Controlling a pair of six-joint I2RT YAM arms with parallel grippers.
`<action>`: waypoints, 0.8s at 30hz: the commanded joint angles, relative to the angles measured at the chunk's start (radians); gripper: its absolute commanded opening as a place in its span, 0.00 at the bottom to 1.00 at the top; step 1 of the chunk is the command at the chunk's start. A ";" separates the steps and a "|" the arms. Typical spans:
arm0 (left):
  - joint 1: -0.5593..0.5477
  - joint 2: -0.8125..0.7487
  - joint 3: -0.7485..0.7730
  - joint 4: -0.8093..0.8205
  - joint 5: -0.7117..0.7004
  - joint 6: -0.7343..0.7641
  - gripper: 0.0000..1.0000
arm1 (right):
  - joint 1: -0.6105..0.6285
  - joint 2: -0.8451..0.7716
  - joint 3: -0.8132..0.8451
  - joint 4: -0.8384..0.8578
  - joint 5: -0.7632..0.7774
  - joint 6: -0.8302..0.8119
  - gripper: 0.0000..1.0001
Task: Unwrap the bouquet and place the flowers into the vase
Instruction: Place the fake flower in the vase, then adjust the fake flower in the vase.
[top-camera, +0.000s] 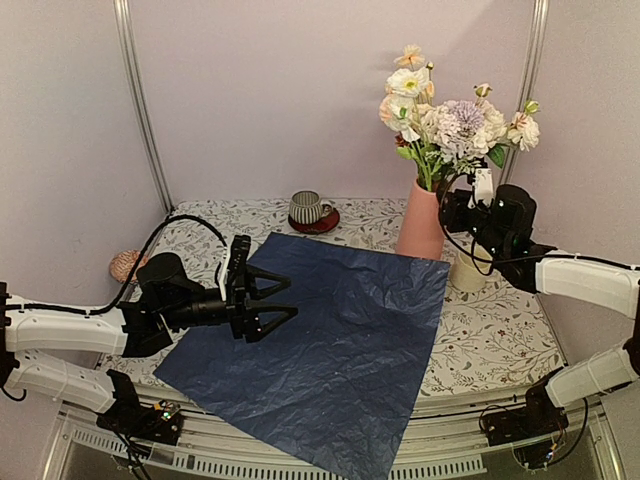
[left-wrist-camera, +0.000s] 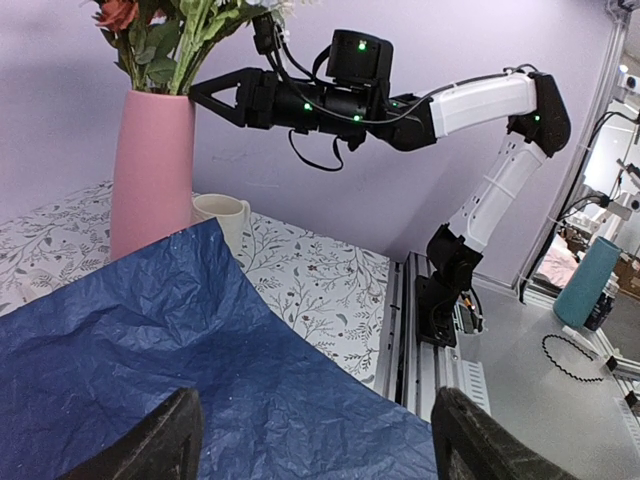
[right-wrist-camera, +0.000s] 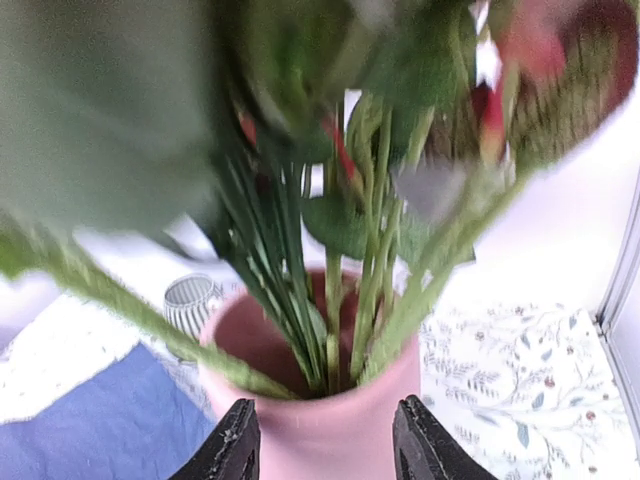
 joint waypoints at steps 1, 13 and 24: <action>-0.006 -0.003 -0.005 0.015 0.007 0.003 0.81 | -0.003 -0.037 -0.045 -0.140 -0.034 0.023 0.47; -0.006 -0.007 -0.001 0.015 0.014 -0.001 0.81 | -0.004 -0.154 -0.163 -0.177 -0.058 0.069 0.48; -0.006 -0.007 0.005 0.006 0.010 -0.002 0.82 | -0.004 -0.429 -0.112 -0.328 -0.177 0.028 0.49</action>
